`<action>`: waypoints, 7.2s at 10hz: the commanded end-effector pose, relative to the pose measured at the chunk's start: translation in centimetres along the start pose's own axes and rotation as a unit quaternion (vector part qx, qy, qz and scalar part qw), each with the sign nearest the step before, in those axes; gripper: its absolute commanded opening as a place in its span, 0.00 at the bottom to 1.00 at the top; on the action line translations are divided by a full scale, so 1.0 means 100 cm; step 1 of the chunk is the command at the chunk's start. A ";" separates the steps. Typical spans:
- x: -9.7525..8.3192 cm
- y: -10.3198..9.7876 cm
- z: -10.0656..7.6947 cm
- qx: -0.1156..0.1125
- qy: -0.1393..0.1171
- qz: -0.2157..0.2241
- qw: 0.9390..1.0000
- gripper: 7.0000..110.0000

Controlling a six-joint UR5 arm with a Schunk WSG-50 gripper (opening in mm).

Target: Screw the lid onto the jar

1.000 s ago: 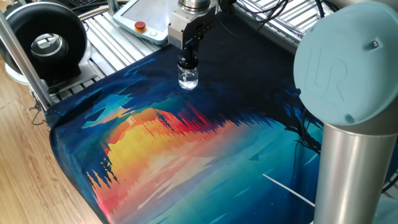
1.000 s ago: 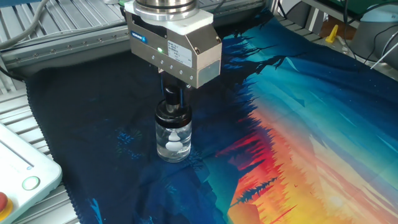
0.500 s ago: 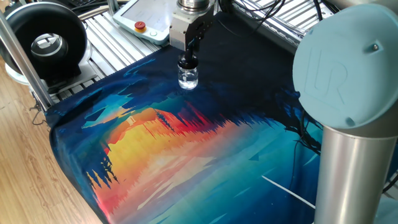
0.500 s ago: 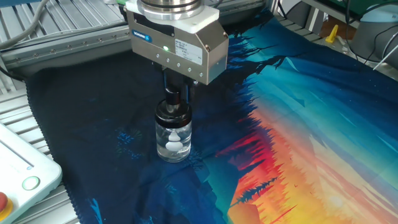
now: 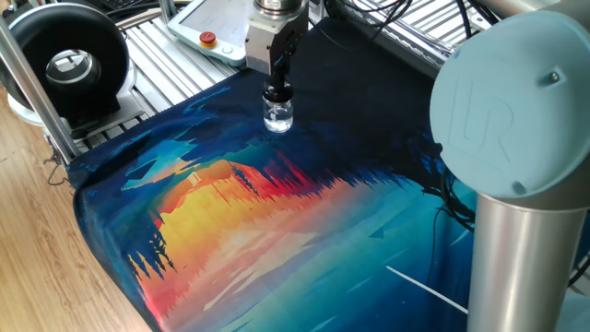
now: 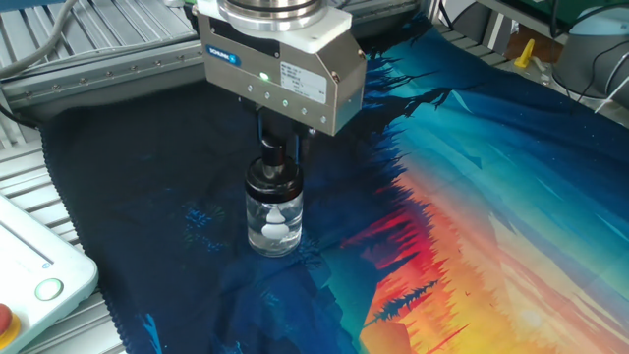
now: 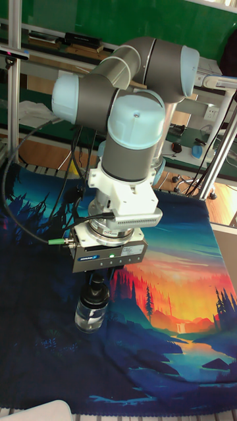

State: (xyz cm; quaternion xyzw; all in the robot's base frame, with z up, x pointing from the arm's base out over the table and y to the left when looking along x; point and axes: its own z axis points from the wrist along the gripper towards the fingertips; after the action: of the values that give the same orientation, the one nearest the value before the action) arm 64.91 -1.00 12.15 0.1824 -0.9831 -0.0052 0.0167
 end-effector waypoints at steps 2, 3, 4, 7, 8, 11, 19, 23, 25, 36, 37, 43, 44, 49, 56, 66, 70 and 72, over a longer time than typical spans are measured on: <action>-0.007 0.007 -0.003 -0.004 -0.006 0.009 1.000 0.36; -0.006 0.008 -0.003 -0.007 -0.004 0.013 1.000 0.36; -0.004 -0.002 -0.002 0.002 -0.002 -0.005 1.000 0.15; -0.004 -0.022 -0.002 0.026 -0.004 -0.029 0.999 0.15; -0.005 -0.019 -0.004 0.021 -0.006 -0.031 0.999 0.15; -0.012 -0.010 -0.002 0.008 -0.019 -0.107 0.994 0.15; -0.008 -0.017 -0.003 0.018 -0.023 -0.143 0.989 0.15; -0.011 -0.003 0.006 -0.014 -0.039 -0.168 0.985 0.36; -0.012 -0.003 0.006 -0.013 -0.040 -0.170 0.985 0.36; -0.033 -0.018 -0.003 0.020 -0.054 -0.194 0.979 0.15; -0.034 -0.018 -0.002 0.020 -0.055 -0.190 0.980 0.15; -0.022 -0.030 -0.005 0.041 -0.038 -0.115 0.992 0.00; -0.023 -0.029 -0.006 0.041 -0.038 -0.099 0.994 0.00; -0.022 -0.021 0.006 0.015 -0.032 -0.047 0.998 0.00; -0.027 -0.038 -0.005 0.020 -0.020 0.031 0.999 0.00; -0.032 -0.046 -0.006 0.010 -0.022 0.146 0.989 0.00; -0.033 -0.039 -0.005 0.007 -0.019 0.111 0.994 0.00; -0.031 -0.032 -0.004 0.002 -0.015 0.040 0.999 0.00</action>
State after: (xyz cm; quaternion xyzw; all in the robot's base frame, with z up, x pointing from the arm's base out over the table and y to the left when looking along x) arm 69.23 -3.54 12.35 0.0878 -0.9961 0.0033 0.0000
